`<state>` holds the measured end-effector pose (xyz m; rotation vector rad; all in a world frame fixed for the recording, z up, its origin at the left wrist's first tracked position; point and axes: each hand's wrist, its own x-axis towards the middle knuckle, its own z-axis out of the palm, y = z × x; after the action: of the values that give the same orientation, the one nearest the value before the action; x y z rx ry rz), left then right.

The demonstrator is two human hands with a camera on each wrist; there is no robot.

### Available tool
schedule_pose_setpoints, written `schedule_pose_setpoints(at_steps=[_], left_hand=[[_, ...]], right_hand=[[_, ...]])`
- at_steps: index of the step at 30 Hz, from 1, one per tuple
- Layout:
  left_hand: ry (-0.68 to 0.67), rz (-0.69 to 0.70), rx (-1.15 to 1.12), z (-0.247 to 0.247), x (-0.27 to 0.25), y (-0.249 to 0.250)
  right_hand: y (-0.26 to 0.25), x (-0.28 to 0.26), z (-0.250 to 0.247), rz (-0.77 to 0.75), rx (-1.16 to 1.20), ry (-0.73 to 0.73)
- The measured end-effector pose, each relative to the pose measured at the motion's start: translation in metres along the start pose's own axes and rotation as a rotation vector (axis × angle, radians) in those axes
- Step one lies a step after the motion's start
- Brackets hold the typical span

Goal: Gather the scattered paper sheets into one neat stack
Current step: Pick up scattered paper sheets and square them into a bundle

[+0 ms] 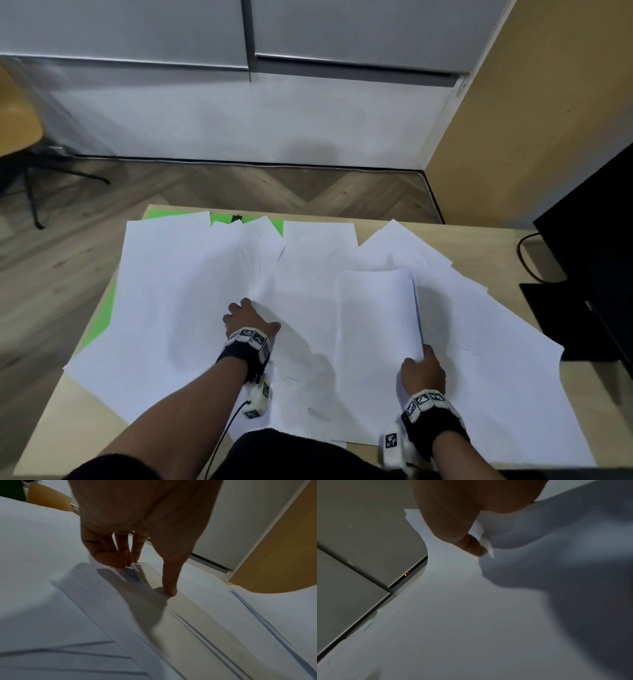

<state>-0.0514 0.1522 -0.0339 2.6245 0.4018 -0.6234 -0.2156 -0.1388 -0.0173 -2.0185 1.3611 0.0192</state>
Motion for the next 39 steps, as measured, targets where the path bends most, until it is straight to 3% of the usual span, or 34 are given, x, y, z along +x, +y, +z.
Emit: schedule_pose_setpoints(at_steps=[6,13,19,22,24,26,28,34,39], left_hand=[[-0.051,0.121,0.034,-0.004,0.001,-0.01],[-0.198,0.221,-0.294,0.005,-0.01,0.001],[-0.16,-0.031,-0.797,0.009,0.001,0.005],[-0.292,-0.13,-1.15,0.001,-0.004,0.011],[-0.371,-0.054,-1.012,0.001,-0.01,0.017],[-0.452,0.059,-0.684,0.006,-0.014,0.019],[-0.424,0.136,-0.462,0.011,-0.015,0.017],[-0.153,0.117,-0.455,-0.002,0.0,0.01],[-0.156,0.122,-0.241,-0.024,0.014,-0.003]], right_hand=[[-0.002,-0.015,0.014,0.043,0.034,-0.049],[-0.005,-0.011,0.01,0.13,0.133,-0.109],[-0.008,-0.015,0.01,0.243,0.194,-0.177],[-0.007,-0.012,0.011,0.257,0.219,-0.203],[-0.008,-0.011,0.012,0.244,0.171,-0.245],[-0.01,-0.009,0.016,0.228,0.18,-0.234],[-0.013,-0.013,0.017,0.198,0.211,-0.204],[-0.012,-0.018,0.009,0.206,0.288,-0.081],[-0.012,-0.013,-0.004,0.176,0.338,-0.02]])
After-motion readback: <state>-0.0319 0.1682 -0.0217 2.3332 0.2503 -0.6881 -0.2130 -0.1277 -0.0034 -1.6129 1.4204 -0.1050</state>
